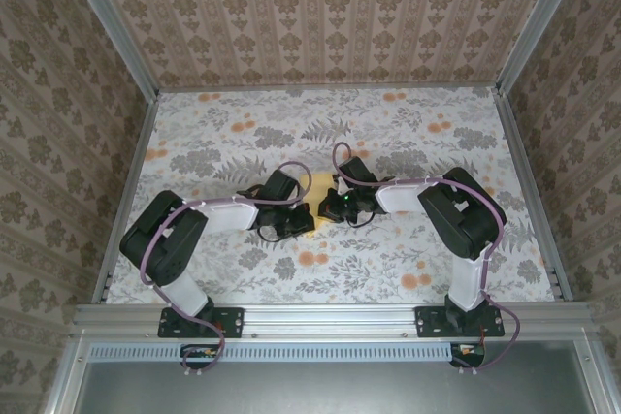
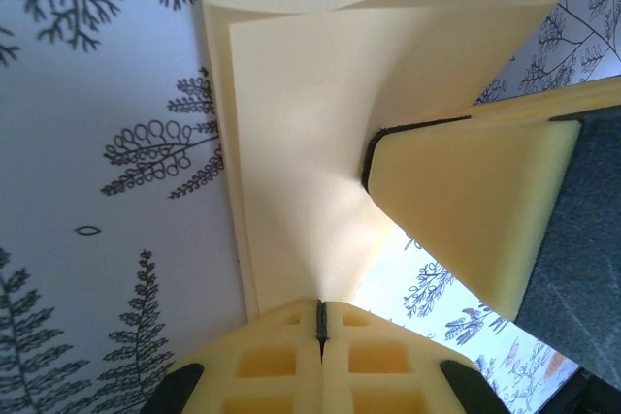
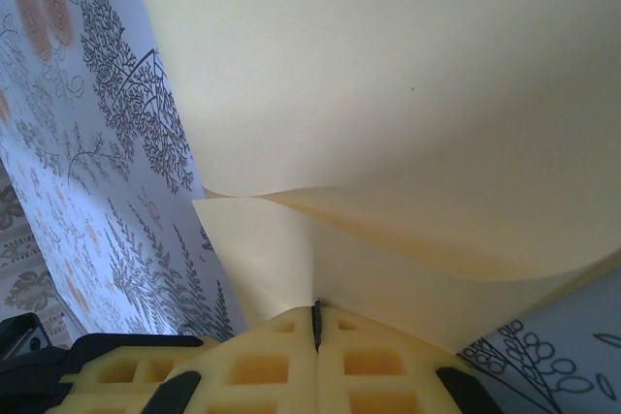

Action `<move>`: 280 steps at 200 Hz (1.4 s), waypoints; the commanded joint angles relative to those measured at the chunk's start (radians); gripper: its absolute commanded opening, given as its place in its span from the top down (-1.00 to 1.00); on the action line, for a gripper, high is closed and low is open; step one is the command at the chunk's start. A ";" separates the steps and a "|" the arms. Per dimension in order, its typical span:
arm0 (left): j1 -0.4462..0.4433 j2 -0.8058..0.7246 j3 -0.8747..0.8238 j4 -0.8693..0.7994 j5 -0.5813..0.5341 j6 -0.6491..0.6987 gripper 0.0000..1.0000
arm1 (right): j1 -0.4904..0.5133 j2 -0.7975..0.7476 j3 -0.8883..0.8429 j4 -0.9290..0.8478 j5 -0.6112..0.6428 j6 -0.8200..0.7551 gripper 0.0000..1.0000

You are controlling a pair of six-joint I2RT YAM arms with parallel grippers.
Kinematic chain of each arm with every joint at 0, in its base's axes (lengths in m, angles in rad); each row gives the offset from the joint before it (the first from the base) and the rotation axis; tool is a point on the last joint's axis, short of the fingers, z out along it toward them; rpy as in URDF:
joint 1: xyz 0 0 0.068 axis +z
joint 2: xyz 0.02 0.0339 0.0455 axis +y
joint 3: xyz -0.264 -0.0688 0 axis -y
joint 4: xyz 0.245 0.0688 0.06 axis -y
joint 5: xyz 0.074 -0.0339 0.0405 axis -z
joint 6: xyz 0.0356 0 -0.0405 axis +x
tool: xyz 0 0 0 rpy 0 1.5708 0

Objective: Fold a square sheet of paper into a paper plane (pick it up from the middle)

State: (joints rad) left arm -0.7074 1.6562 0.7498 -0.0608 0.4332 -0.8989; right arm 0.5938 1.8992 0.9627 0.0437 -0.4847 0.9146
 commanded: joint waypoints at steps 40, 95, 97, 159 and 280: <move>-0.018 -0.012 -0.054 -0.029 0.007 -0.025 0.99 | -0.003 0.042 -0.034 -0.104 0.098 0.012 0.95; -0.035 -0.046 -0.118 -0.095 -0.007 -0.015 1.00 | -0.003 0.039 -0.037 -0.113 0.110 0.008 0.95; -0.035 -0.050 -0.119 -0.097 -0.007 -0.013 1.00 | -0.003 0.040 -0.038 -0.113 0.110 0.007 0.95; -0.003 -0.173 -0.061 -0.043 -0.001 0.046 1.00 | -0.002 0.043 -0.039 -0.105 0.110 0.017 0.95; 0.007 -0.001 -0.027 -0.007 0.024 0.041 1.00 | -0.003 0.037 -0.033 -0.092 0.093 -0.002 0.96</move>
State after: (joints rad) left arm -0.7052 1.6306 0.7265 -0.0563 0.4526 -0.8787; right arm 0.5938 1.8992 0.9623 0.0441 -0.4824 0.9195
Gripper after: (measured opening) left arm 0.048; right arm 0.048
